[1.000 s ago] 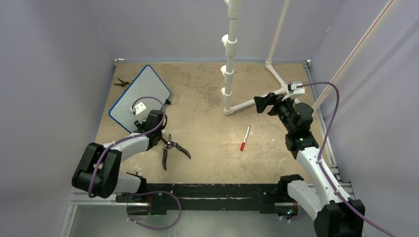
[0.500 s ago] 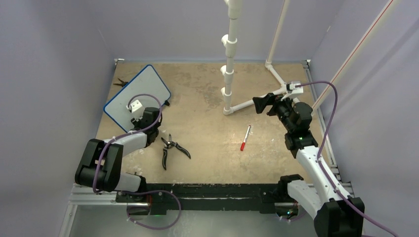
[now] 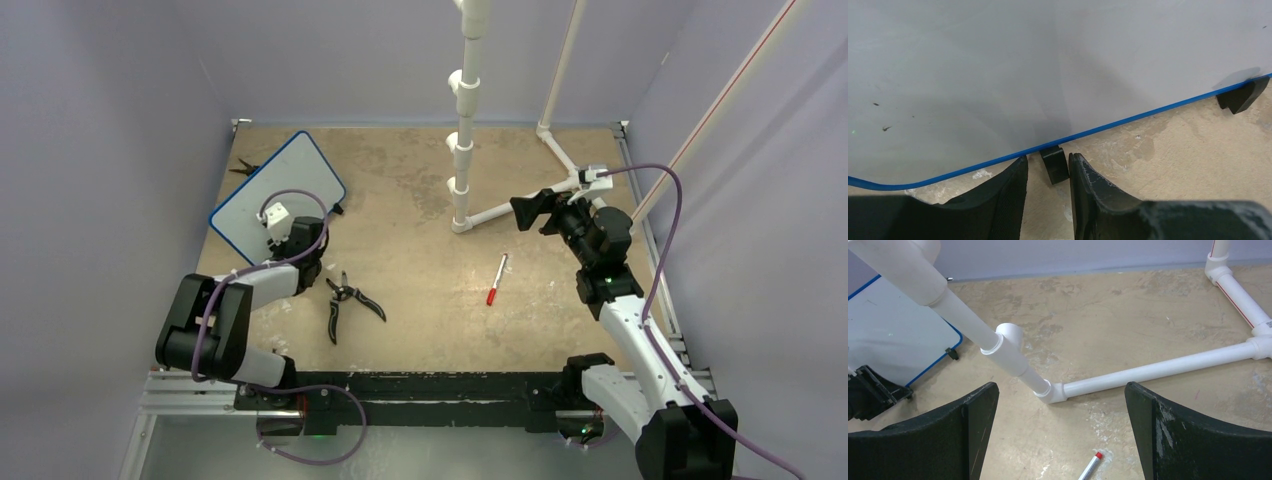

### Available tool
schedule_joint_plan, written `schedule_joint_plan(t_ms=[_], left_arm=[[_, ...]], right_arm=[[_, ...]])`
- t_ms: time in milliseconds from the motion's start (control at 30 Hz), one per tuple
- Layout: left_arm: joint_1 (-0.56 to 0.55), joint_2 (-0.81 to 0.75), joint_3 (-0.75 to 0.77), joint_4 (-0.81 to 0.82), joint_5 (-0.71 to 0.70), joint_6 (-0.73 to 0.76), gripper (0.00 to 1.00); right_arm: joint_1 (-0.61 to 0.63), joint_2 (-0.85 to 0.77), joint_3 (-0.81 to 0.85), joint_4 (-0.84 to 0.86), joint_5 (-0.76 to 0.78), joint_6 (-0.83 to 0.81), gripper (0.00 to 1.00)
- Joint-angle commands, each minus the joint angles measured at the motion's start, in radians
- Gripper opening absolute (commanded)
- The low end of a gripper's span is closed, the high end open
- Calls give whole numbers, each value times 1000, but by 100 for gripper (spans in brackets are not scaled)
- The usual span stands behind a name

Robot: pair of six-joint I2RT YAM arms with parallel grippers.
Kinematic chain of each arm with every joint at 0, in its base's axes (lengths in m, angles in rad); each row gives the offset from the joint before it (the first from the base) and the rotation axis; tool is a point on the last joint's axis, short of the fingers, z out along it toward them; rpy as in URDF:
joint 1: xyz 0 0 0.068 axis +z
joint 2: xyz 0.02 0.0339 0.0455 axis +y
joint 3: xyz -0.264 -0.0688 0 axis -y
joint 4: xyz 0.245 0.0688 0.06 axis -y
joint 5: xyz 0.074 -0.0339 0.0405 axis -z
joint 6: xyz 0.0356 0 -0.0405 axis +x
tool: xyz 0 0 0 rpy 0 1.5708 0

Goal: Write a sentence on the whiteboard
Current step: Move the whiteboard to the center of the board.

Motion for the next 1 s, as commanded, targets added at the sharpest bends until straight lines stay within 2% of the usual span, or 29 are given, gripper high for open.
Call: schedule_joint_plan(t_ms=[0, 33, 100, 300, 733, 967], left_arm=[[8, 21, 39, 3, -34, -19, 33], [9, 24, 41, 3, -34, -18, 32], [9, 30, 44, 1, -34, -17, 21], [0, 14, 19, -19, -28, -21, 0], [-199, -34, -23, -30, -85, -5, 0], [-295, -35, -56, -9, -45, -5, 0]], right_arm=[[-1, 6, 29, 35, -17, -17, 99], [-1, 8, 29, 34, -17, -18, 99], [-1, 8, 28, 35, -17, -18, 99], [-1, 10, 30, 34, -15, -17, 99], [0, 14, 31, 32, -11, -21, 99], [0, 11, 27, 34, -9, -22, 99]])
